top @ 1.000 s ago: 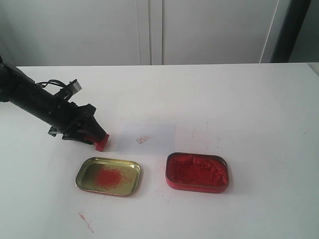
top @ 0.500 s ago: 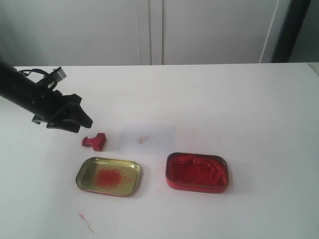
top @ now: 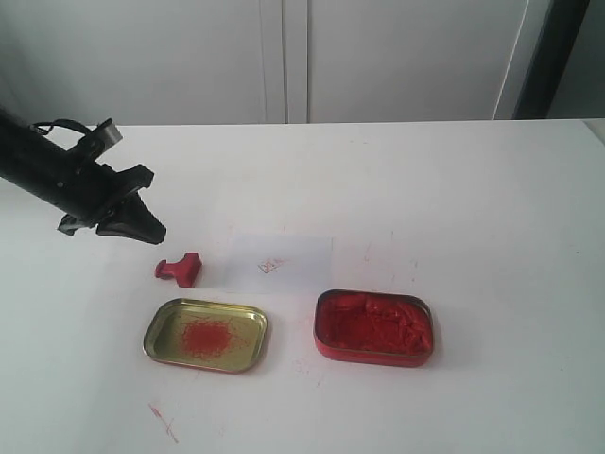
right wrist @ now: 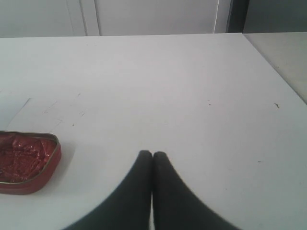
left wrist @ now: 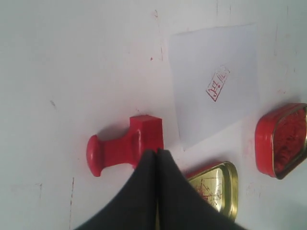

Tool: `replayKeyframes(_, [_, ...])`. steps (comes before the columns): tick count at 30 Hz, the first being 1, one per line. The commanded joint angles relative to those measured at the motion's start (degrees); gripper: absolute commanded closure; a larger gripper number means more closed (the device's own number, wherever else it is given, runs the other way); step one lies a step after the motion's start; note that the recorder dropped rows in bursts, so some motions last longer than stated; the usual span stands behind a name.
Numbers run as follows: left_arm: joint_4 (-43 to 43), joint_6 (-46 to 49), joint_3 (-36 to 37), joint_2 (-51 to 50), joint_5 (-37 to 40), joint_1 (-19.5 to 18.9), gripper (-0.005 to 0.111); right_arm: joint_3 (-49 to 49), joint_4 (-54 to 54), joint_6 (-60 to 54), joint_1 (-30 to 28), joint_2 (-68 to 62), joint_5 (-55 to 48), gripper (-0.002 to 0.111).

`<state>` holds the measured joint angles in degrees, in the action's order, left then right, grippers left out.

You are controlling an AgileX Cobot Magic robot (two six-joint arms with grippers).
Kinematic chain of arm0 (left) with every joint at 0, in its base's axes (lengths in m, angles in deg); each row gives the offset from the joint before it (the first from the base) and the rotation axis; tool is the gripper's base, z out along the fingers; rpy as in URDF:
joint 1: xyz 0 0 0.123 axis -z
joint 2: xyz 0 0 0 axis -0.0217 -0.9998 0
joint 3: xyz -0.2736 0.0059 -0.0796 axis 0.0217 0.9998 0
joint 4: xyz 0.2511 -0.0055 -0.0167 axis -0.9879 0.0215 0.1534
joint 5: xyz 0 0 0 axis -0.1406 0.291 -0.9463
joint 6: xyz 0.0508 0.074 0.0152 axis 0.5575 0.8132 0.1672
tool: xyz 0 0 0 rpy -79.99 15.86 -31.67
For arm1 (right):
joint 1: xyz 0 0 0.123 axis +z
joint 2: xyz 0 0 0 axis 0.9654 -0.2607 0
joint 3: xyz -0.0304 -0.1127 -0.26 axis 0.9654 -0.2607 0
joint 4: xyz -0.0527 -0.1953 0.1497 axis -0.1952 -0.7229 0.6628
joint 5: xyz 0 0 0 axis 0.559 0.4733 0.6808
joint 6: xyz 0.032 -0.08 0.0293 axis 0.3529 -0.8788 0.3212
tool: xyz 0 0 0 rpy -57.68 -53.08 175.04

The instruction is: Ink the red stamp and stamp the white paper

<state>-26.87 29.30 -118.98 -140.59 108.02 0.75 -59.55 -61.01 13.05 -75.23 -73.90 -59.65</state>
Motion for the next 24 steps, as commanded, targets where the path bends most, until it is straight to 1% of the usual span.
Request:
replayKeyframes(1, [0.40,-1.07,0.35,0.69,2.33,0.08,0.107,-0.32,0.05,0.17,-0.28,0.28,0.78,0.108])
replayKeyframes(6, [-5.38,-4.18,0.46,2.27,1.84,1.26,0.107,-0.32,0.05,0.17,-0.28,0.28,0.78,0.108])
replayKeyframes(10, [-12.76,-8.36,0.46,5.11,-0.50,2.83,0.107,-0.32,0.05,0.17,-0.28,0.28,0.78,0.108])
replayKeyframes(18, [-25.81,-14.77,0.68,11.63,-2.43,6.50,0.107,-0.32,0.05,0.17,-0.28,0.28,0.78,0.108])
replayKeyframes(21, [-27.15,-16.61,2.19,14.19,-5.32,7.42,0.107,-0.32,0.05,0.17,-0.28,0.28,0.78,0.108])
replayKeyframes(24, [-27.30,-16.74,5.34,16.95,-8.46,7.83,0.107,-0.32,0.05,0.17,-0.28,0.28,0.78,0.108])
